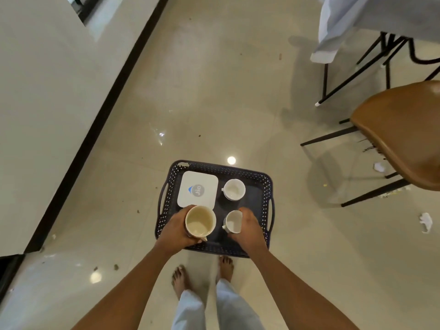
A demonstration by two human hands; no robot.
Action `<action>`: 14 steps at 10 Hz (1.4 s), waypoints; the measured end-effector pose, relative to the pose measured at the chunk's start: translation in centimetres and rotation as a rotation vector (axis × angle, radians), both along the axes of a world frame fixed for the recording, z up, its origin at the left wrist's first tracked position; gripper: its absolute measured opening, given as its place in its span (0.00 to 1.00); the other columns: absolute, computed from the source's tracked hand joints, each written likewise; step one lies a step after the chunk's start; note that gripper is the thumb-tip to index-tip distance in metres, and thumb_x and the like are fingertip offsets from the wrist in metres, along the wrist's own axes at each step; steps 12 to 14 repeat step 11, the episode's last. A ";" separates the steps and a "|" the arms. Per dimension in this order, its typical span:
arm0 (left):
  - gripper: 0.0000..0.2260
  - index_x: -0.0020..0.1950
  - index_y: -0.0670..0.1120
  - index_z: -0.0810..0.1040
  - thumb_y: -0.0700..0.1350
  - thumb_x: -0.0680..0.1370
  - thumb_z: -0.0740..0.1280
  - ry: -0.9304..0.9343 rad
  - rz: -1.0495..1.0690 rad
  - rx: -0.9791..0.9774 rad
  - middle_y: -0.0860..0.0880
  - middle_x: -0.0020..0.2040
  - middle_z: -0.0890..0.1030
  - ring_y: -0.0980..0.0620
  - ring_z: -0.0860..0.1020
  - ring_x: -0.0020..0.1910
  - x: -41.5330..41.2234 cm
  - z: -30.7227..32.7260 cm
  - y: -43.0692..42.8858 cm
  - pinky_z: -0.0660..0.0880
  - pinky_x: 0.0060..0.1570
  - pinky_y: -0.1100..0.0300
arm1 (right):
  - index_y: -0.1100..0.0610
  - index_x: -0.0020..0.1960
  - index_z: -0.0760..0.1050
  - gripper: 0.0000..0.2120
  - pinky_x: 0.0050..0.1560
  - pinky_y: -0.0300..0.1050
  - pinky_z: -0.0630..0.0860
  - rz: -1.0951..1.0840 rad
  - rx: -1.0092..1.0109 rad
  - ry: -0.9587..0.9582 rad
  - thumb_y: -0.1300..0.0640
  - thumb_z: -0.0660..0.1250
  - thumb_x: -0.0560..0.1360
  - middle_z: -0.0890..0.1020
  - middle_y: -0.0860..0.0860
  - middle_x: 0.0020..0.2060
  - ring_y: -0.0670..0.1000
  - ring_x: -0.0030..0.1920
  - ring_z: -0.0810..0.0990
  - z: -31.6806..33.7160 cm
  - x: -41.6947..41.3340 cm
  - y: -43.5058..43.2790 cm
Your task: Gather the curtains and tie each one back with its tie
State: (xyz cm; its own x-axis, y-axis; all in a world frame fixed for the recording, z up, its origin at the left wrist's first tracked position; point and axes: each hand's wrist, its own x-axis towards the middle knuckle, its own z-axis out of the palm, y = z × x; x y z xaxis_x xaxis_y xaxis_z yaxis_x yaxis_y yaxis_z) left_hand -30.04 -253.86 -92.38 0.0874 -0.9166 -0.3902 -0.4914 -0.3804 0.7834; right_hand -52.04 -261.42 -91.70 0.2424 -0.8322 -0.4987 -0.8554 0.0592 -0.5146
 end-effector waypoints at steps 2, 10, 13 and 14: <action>0.41 0.67 0.61 0.67 0.52 0.58 0.82 0.012 -0.097 0.085 0.63 0.61 0.75 0.59 0.75 0.60 1.0 -1.6 -0.4 0.73 0.60 0.59 | 0.56 0.66 0.63 0.38 0.58 0.46 0.71 0.087 0.033 0.089 0.52 0.78 0.63 0.70 0.52 0.61 0.54 0.62 0.70 -1.0 -0.4 1.3; 0.41 0.71 0.59 0.62 0.48 0.64 0.80 -0.167 0.021 0.243 0.53 0.53 0.81 0.50 0.79 0.50 0.6 -1.5 1.6 0.78 0.50 0.52 | 0.57 0.60 0.63 0.37 0.49 0.49 0.73 0.031 0.164 0.163 0.44 0.78 0.61 0.72 0.54 0.58 0.57 0.56 0.76 -0.1 0.8 1.8; 0.35 0.73 0.54 0.63 0.46 0.69 0.75 -0.318 -0.073 0.322 0.47 0.57 0.81 0.45 0.79 0.54 1.5 -0.5 0.9 0.77 0.53 0.52 | 0.59 0.65 0.62 0.41 0.55 0.50 0.73 0.096 0.201 0.185 0.43 0.78 0.62 0.71 0.56 0.62 0.57 0.60 0.73 0.7 0.6 1.4; 0.35 0.73 0.54 0.63 0.46 0.69 0.75 -0.318 -0.073 0.322 0.47 0.57 0.81 0.45 0.79 0.54 1.5 -0.5 0.9 0.77 0.53 0.52 | 0.59 0.65 0.62 0.41 0.55 0.50 0.73 0.096 0.201 0.185 0.43 0.78 0.62 0.71 0.56 0.62 0.57 0.60 0.73 0.7 0.6 1.4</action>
